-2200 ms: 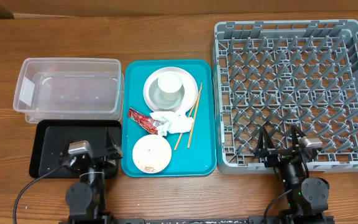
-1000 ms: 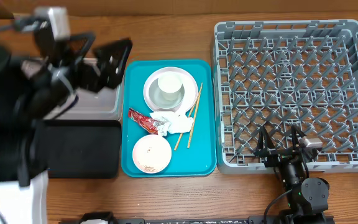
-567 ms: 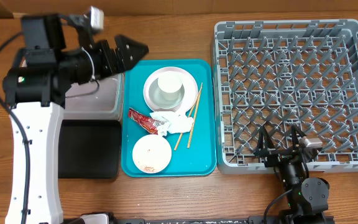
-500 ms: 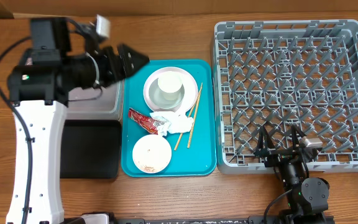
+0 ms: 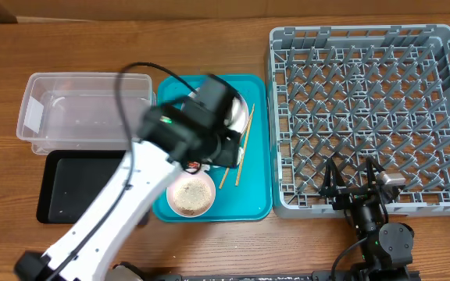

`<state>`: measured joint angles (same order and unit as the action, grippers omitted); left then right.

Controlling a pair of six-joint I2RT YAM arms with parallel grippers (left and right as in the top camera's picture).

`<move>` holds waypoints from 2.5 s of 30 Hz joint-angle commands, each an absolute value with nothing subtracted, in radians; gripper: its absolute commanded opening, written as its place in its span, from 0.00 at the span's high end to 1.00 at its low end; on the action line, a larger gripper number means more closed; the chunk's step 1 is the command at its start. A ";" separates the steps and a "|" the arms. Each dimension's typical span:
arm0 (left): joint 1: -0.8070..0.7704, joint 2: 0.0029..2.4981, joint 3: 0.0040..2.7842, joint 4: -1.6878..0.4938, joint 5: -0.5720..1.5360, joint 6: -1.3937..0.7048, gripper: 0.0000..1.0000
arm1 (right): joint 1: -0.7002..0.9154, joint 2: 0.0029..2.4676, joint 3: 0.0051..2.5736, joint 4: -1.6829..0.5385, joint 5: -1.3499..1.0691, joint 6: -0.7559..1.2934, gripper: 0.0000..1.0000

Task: Sort waste into correct bins and load items into the dishwasher
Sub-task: 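Reach the left gripper to the teal tray and grasp the crumpled tissue, then carry the tissue with the left gripper and drop it into the clear bin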

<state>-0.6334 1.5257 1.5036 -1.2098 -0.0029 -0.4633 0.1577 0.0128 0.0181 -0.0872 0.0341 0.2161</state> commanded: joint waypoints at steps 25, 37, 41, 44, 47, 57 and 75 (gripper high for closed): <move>-0.552 1.892 1.415 -1.072 -0.024 -0.307 0.43 | 0.155 0.006 0.008 -0.080 0.043 0.210 0.00; -0.549 1.897 1.353 -1.011 0.032 -0.333 0.60 | 0.155 0.006 0.008 -0.080 0.043 0.210 0.00; -0.548 1.897 1.329 -1.014 0.002 -0.345 0.91 | 0.155 0.006 0.008 -0.080 0.043 0.210 0.00; -0.545 1.897 1.329 -1.007 -0.010 -0.345 0.96 | 0.155 0.006 0.008 -0.080 0.043 0.210 0.00; -0.545 1.897 1.330 -1.006 -0.006 -0.345 0.96 | 0.155 0.006 0.008 -0.080 0.043 0.210 0.00; -0.522 1.855 1.728 -1.245 -0.031 -0.299 0.96 | 0.155 0.006 0.008 -0.080 0.043 0.210 0.00; -0.004 1.782 1.794 -1.498 -0.260 -0.482 0.96 | 0.155 0.006 0.008 -0.080 0.043 0.210 0.00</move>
